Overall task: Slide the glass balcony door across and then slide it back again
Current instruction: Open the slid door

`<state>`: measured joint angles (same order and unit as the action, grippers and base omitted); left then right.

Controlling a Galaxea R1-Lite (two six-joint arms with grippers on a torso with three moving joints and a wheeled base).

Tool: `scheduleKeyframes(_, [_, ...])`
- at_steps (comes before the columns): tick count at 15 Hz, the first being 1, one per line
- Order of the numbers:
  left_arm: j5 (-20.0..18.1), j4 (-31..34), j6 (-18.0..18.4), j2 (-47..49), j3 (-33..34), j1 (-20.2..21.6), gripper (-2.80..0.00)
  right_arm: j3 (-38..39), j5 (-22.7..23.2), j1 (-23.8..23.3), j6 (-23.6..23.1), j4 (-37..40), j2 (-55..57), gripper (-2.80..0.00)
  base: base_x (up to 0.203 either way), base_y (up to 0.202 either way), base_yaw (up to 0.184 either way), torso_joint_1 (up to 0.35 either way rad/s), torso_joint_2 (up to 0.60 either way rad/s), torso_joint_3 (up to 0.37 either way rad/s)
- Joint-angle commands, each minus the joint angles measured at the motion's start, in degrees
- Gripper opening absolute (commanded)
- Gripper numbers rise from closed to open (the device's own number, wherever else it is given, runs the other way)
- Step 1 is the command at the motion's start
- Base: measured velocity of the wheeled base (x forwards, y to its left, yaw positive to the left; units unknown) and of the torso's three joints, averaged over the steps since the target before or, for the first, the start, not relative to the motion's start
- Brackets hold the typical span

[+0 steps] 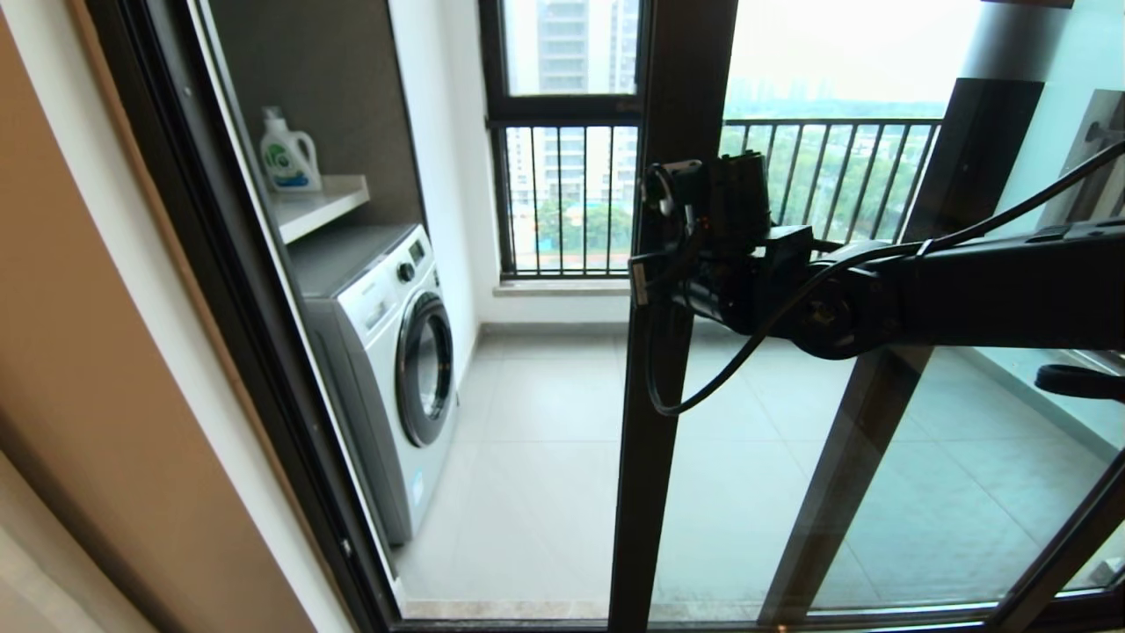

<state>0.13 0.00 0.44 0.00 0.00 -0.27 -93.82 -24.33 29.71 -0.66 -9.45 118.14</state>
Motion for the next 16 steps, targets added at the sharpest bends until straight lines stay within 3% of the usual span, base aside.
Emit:
scheduleKeyframes(1, [0.04,-0.04,0.0,0.09,0.0,0.0,-2.8,1.27,-0.1,-1.66,-0.04,-0.13,-2.37,-2.8,0.0,0.0,0.0,0.0,0.0,0.0])
scheduleKeyframes(10, [0.04,0.0,0.0,0.09,0.0,0.0,-2.8,11.47,0.18,-8.42,-0.22,-5.4,-8.08,-2.8,0.0,0.0,0.0,0.0,0.0,0.0])
scheduleKeyframes(16, [0.04,0.0,0.0,0.09,0.0,0.0,-2.8,13.39,0.48,-11.83,-0.22,-5.41,-11.01,-2.8,0.0,0.0,0.0,0.0,0.0,0.0])
